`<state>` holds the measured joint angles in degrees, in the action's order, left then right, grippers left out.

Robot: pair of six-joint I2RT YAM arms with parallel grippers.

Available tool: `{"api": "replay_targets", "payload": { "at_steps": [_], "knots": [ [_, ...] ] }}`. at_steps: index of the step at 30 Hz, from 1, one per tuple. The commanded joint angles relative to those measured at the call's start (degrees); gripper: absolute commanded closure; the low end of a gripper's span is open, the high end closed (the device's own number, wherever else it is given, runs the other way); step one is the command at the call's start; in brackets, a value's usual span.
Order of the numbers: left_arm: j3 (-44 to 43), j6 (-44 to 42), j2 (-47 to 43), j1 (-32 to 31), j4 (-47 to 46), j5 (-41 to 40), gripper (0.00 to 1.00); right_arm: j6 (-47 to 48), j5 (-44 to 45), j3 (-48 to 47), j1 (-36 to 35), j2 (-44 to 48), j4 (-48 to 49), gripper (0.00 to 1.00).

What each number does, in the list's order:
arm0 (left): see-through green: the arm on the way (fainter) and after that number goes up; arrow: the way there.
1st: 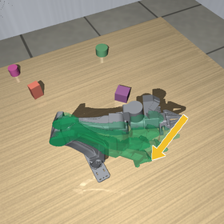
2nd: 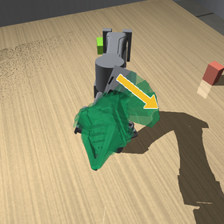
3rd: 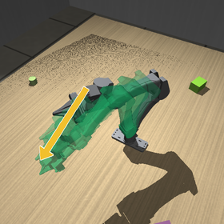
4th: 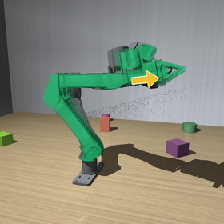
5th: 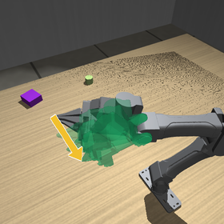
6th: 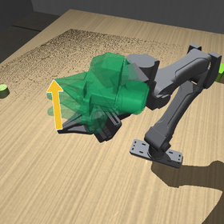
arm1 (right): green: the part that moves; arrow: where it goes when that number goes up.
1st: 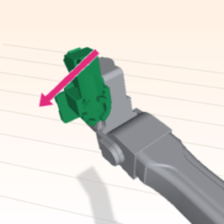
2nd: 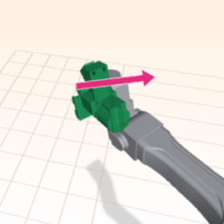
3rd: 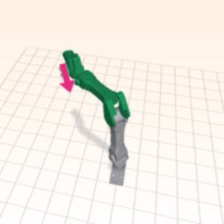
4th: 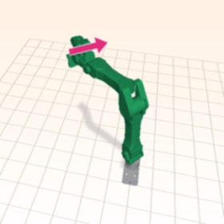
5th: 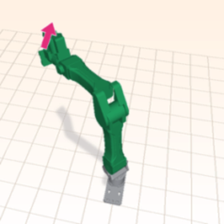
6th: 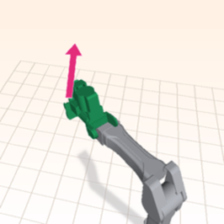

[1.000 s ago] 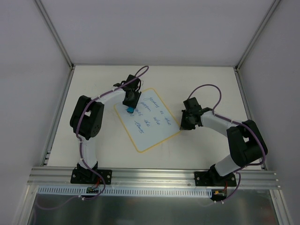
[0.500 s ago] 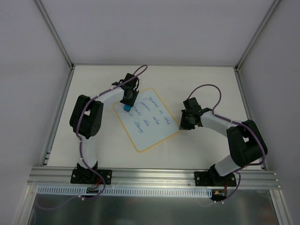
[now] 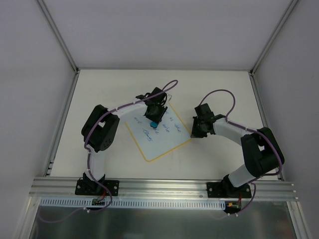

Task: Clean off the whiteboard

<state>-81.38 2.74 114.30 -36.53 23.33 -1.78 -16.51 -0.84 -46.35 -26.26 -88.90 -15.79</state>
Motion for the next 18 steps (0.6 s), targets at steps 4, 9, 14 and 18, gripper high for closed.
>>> {"api": "replay_targets", "payload": {
  "at_steps": [4, 9, 14, 18],
  "knots": [
    [1.41, 5.26, 1.28, -2.23, 4.97, 4.96, 1.00, 0.17, 1.90, 0.38, -0.63, -3.29, -4.51, 1.00],
    [0.18, 6.05, -0.04, 5.14, 6.11, -0.32, 1.00, 0.43, 2.16, 0.47, -0.63, -3.12, -4.77, 1.00],
    [-1.49, 3.68, 0.30, 14.02, 6.55, -3.49, 1.00, 0.52, 2.34, 0.64, -0.63, -3.29, -4.95, 1.00],
    [-3.95, 1.57, 2.24, 17.72, 7.34, -5.51, 1.00, 0.69, 2.51, 0.64, -0.63, -3.47, -5.30, 1.00]
  ]
}}
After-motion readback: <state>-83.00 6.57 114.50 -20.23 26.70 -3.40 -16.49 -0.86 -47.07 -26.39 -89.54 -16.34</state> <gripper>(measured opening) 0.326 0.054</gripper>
